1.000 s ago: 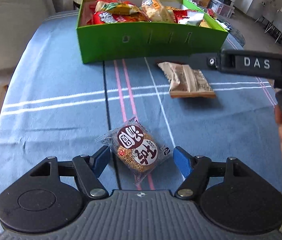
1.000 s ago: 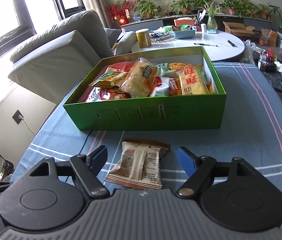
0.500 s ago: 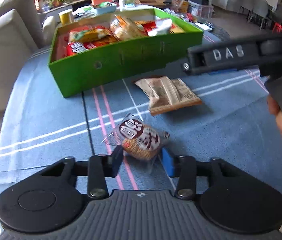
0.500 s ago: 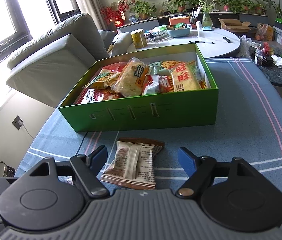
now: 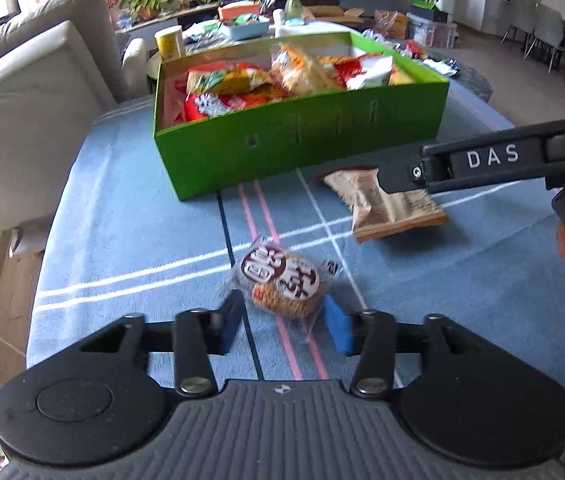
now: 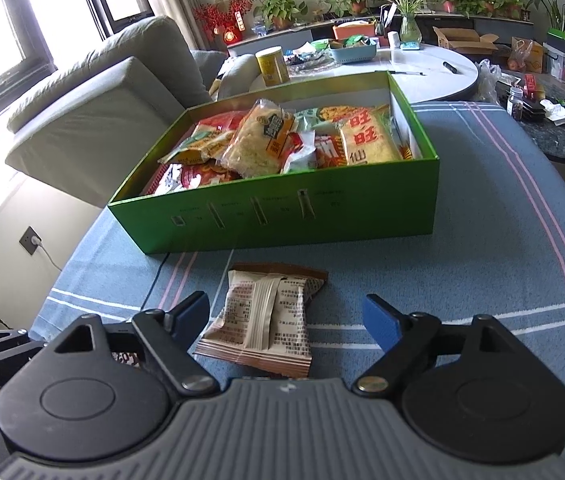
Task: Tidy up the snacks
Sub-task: 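Grasp the round-labelled cookie bag with the left tool while the right tool grasps the beige bread bag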
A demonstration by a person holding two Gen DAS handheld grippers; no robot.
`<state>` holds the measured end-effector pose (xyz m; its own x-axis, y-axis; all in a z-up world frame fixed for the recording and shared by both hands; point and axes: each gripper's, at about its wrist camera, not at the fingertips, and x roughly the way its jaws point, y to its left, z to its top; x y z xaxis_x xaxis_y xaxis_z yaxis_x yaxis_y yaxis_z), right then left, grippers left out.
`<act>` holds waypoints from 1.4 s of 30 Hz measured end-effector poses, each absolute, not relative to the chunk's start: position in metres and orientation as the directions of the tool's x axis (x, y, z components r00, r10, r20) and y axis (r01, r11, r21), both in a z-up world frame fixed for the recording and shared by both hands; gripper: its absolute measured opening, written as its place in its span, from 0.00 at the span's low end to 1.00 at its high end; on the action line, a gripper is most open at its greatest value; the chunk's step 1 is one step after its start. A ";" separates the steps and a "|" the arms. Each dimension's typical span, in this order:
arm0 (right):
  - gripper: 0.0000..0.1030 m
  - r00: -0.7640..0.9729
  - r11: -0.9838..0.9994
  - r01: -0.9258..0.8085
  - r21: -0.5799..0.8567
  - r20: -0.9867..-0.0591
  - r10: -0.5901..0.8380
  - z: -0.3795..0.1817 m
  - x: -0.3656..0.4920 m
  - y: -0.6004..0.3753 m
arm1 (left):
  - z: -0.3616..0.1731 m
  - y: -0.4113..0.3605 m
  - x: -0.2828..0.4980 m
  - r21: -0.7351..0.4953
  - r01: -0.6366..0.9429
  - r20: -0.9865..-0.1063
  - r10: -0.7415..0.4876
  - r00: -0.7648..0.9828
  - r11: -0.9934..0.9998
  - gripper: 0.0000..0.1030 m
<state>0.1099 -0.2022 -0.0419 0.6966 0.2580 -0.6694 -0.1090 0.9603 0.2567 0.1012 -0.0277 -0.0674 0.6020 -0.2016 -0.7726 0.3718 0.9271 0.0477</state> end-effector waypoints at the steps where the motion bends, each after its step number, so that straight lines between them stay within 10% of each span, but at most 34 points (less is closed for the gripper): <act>1: 0.79 0.694 0.961 -0.108 0.255 -0.673 0.256 -0.043 0.111 -0.201 | -0.069 -0.028 0.102 0.047 0.367 -0.775 -0.198 0.600 0.929 0.53; 14: 0.79 0.668 0.967 -0.091 0.240 -0.706 0.238 -0.054 0.123 -0.186 | -0.070 -0.023 0.125 -0.130 0.267 -0.817 -0.256 0.516 0.955 0.59; 35: 0.79 0.665 0.966 -0.065 0.252 -0.711 0.230 -0.056 0.130 -0.193 | -0.069 -0.012 0.148 -0.039 0.348 -0.802 -0.237 0.548 0.937 0.48; 42: 0.79 0.661 0.980 -0.054 0.189 -0.729 0.177 -0.061 0.135 -0.178 | -0.057 0.002 0.146 -0.081 0.272 -0.786 -0.229 0.574 0.959 0.66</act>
<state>0.1352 -0.1779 -0.0615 0.6610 0.1770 -0.7292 -0.0537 0.9804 0.1893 0.1460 0.0025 -0.0569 0.5737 -0.2294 -0.7863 0.2725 0.9588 -0.0809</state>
